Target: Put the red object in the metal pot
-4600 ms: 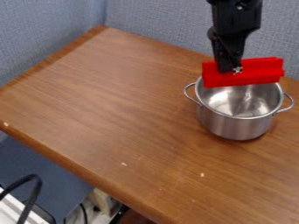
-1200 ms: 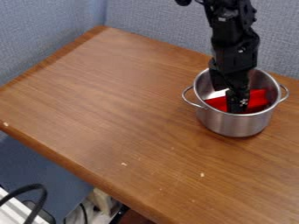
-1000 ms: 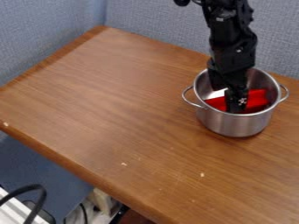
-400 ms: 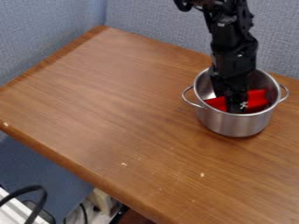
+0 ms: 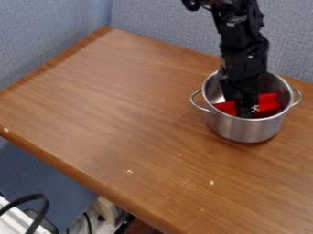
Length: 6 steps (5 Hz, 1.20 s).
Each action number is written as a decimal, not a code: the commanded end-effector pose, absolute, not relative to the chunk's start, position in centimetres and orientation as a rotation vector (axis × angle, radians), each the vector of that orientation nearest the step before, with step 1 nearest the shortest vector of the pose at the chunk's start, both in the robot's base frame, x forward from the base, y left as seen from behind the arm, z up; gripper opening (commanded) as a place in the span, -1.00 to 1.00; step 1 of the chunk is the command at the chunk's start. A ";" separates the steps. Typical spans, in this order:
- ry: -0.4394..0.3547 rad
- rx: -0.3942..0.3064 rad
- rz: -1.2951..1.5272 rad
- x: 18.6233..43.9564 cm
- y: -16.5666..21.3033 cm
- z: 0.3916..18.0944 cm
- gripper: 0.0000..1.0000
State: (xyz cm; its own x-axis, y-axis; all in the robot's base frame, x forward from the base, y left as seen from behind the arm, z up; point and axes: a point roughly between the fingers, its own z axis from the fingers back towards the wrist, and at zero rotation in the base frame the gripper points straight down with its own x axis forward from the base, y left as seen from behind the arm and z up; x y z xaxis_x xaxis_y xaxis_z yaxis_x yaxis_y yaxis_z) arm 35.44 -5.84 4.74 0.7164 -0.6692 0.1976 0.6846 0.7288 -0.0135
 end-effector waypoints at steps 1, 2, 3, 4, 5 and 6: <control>-0.256 -0.080 -0.721 36.7 -5.4 7.2 -1.00; -0.262 -0.083 -0.711 36.6 -5.3 7.6 1.00; -0.267 -0.091 -0.703 36.6 -5.2 7.8 1.00; -0.271 -0.098 -0.696 36.7 -5.2 7.8 -1.00; -0.276 -0.103 -0.687 36.6 -5.1 8.1 1.00; -0.280 -0.110 -0.680 36.6 -5.1 8.3 1.00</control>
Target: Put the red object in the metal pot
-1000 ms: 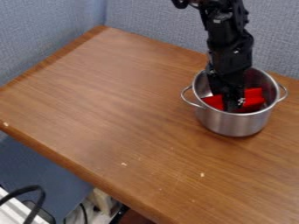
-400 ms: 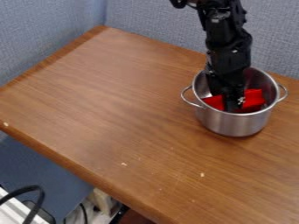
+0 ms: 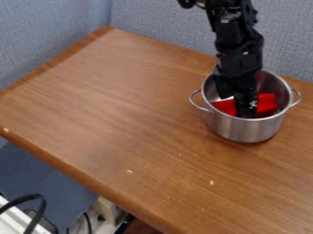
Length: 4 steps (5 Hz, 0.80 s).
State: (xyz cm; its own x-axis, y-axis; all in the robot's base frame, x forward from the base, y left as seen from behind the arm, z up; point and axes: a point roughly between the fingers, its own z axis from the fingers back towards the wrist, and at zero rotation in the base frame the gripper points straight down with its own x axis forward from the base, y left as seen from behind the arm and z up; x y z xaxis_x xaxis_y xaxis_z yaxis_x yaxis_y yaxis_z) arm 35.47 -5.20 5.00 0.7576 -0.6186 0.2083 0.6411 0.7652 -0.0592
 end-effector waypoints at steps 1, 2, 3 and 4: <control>-0.282 -0.117 -0.674 36.7 -5.0 8.3 -1.00; -0.287 -0.120 -0.667 36.6 -5.0 8.6 -1.00; -0.293 -0.125 -0.658 36.6 -4.9 9.0 1.00; -0.297 -0.131 -0.649 36.5 -4.7 9.4 1.00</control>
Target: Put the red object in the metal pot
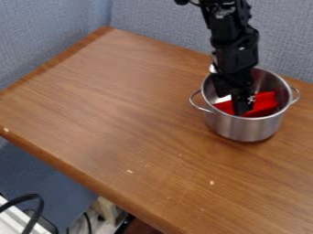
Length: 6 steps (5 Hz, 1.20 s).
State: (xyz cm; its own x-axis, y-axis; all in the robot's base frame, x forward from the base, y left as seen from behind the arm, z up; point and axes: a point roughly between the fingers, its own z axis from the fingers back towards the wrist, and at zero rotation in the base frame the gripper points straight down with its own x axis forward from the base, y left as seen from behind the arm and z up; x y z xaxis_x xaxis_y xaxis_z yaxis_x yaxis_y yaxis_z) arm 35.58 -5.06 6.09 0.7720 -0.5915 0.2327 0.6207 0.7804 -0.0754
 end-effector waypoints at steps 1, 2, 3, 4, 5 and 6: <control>-0.298 -0.137 -0.642 36.6 -4.7 9.3 1.00; -0.298 -0.141 -0.635 36.7 -4.6 9.2 1.00; -0.296 -0.145 -0.628 36.8 -4.5 9.0 1.00; -0.296 -0.148 -0.622 36.9 -4.4 8.8 1.00; -0.297 -0.151 -0.615 37.1 -4.4 8.7 1.00; -0.297 -0.154 -0.610 37.2 -4.3 8.5 1.00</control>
State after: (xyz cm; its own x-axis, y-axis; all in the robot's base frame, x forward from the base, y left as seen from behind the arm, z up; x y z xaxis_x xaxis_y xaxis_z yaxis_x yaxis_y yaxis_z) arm 36.11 -4.59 6.69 0.7878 -0.5563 0.2645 0.5932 0.8009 -0.0822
